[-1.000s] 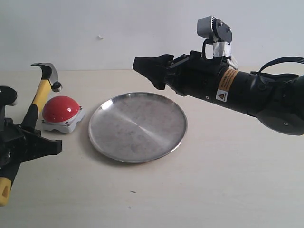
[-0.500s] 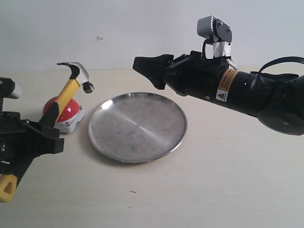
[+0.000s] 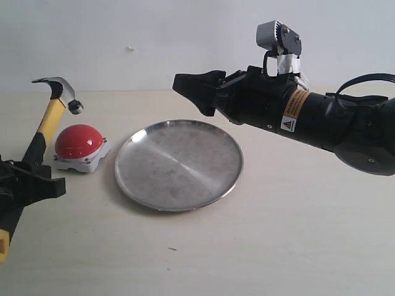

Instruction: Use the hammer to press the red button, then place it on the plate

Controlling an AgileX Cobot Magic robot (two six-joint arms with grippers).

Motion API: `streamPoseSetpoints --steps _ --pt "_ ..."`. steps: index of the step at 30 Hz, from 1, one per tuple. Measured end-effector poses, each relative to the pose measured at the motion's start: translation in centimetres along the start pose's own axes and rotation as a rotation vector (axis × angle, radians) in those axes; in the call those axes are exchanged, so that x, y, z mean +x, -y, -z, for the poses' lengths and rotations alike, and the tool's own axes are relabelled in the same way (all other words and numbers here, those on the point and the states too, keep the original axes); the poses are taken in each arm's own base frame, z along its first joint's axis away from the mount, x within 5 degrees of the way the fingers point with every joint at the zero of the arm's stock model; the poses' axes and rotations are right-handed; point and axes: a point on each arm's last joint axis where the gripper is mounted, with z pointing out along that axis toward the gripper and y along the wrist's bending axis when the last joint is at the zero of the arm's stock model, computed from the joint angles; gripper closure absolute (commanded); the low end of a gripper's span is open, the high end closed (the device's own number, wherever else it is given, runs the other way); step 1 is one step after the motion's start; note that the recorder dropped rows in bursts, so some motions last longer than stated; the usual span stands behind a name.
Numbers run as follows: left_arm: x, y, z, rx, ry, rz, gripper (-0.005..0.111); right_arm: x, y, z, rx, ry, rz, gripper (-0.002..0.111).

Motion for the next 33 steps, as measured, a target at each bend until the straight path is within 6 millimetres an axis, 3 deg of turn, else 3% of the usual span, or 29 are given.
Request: streamPoseSetpoints --steps 7,11,15,20,23,27,33 --pt "0.8 0.1 -3.4 -0.059 -0.078 -0.01 0.107 0.0 0.0 0.0 0.0 0.0 0.0 0.045" --pt "0.8 0.1 -3.8 -0.064 -0.082 -0.009 0.107 0.0 0.0 0.0 0.0 0.0 0.0 0.045" --pt "-0.7 0.3 -2.2 -0.038 -0.008 -0.024 0.107 0.0 0.0 0.0 0.0 0.0 0.0 0.045" --pt "-4.9 0.4 3.5 0.03 0.248 -0.05 0.107 0.0 0.0 0.0 0.0 0.0 0.0 0.045" --pt "-5.6 0.3 4.8 0.037 0.309 -0.062 0.107 0.0 0.0 0.0 0.0 0.0 0.0 0.045" --pt "-5.6 0.2 4.8 0.026 0.308 -0.082 0.107 0.0 0.0 0.0 0.0 0.0 0.0 0.045" --pt "-3.4 -0.4 1.7 -0.069 0.161 -0.065 0.107 0.0 0.0 0.0 0.0 0.0 0.0 0.045"
